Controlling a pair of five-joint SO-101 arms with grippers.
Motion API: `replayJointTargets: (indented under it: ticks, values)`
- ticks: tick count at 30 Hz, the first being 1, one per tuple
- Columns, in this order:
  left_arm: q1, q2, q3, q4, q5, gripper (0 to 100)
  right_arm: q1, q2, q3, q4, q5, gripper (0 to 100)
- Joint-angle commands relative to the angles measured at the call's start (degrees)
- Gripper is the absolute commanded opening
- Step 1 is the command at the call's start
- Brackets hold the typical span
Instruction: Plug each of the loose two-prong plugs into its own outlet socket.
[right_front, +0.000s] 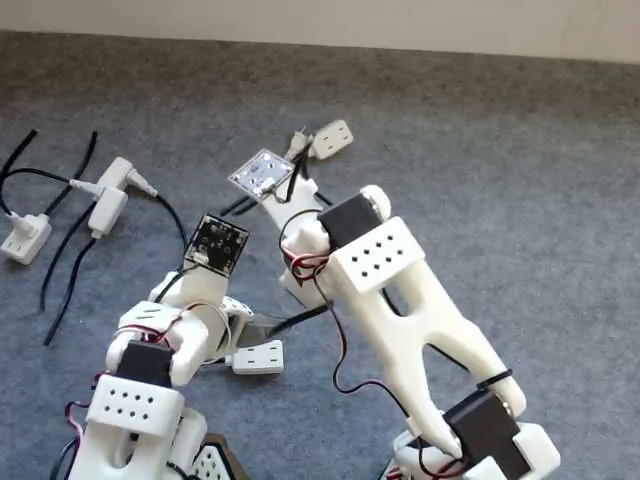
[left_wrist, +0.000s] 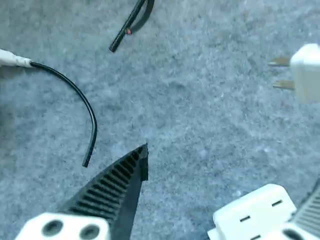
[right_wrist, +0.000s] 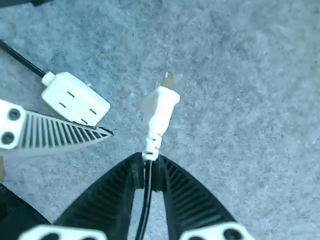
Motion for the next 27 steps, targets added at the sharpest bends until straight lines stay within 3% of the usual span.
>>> replayJointTargets:
  ticks: [1,7,14,27]
  values:
    - [-4.53,-0.48,-1.01,-2.55,1.14,46,1.27,-1.1,1.27,1.8,1.93,0.8]
    - [-7.16,-0.48,-0.92,-9.23,5.19,36,-3.65,-5.93,7.34,0.31,1.49,0.8]
    - [-6.73,-0.48,-0.48,-9.58,5.19,37,-10.86,-13.05,12.62,-0.66,-1.23,0.8]
    - [5.41,-0.4,2.77,-6.68,2.73,39,-10.68,-13.76,8.75,-0.22,-1.49,0.8]
